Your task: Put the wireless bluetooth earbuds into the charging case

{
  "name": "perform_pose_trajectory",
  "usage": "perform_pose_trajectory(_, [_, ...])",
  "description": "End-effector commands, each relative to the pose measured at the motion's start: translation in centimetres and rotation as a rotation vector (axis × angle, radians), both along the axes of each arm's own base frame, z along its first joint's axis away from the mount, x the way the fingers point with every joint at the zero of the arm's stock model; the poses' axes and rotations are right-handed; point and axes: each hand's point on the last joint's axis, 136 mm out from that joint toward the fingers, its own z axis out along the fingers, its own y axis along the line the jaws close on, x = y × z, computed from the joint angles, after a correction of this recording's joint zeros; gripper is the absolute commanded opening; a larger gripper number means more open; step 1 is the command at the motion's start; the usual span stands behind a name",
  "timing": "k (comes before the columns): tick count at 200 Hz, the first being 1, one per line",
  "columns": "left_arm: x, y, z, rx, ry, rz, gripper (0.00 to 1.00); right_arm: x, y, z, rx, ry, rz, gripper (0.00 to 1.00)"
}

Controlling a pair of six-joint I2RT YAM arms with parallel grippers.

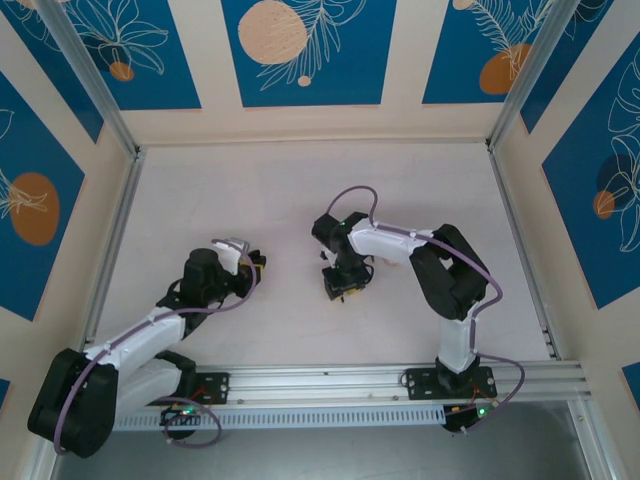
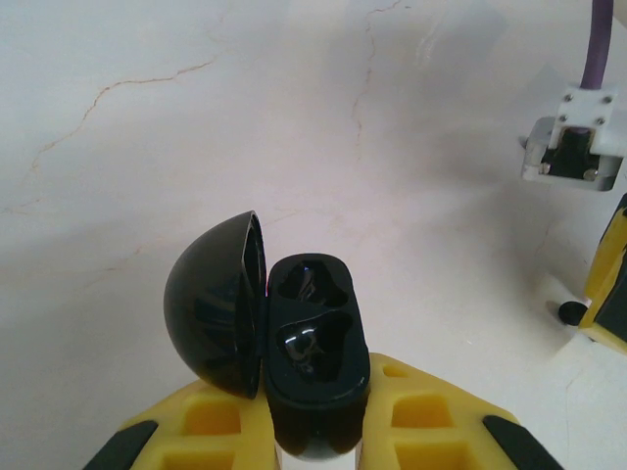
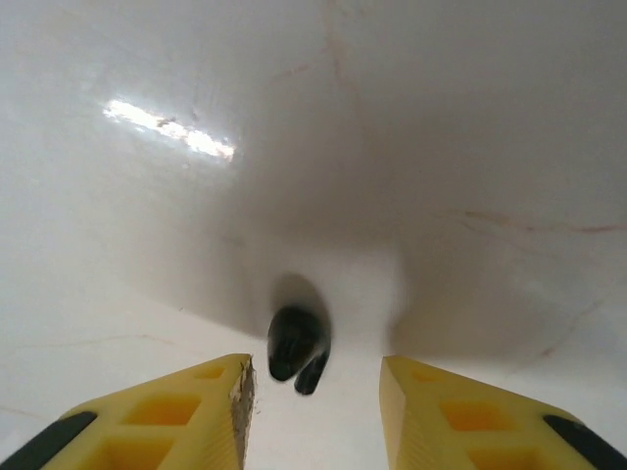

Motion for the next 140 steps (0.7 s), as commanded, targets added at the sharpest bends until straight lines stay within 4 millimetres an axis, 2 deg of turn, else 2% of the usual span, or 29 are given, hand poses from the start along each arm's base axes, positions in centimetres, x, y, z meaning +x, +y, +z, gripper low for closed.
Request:
perform_pose_trajectory(1, [0.8,-0.5,2.0,-0.022,-0.052,-0.025,0.14,0.2,0.0,3.3,0.025,0.02,-0.069,0.4])
perform_pose_trajectory(46, [0.8,-0.5,1.7,-0.02,-0.044,-0.023,0.14,-0.3,0.1,3.9,0.048,0.117,-0.135,0.4])
perform_pose_trajectory(140, [1.0,-0.7,1.7,-0.02,-0.031,-0.027,0.14,-0.3,1.0,1.4,0.04,0.183,-0.115,0.34])
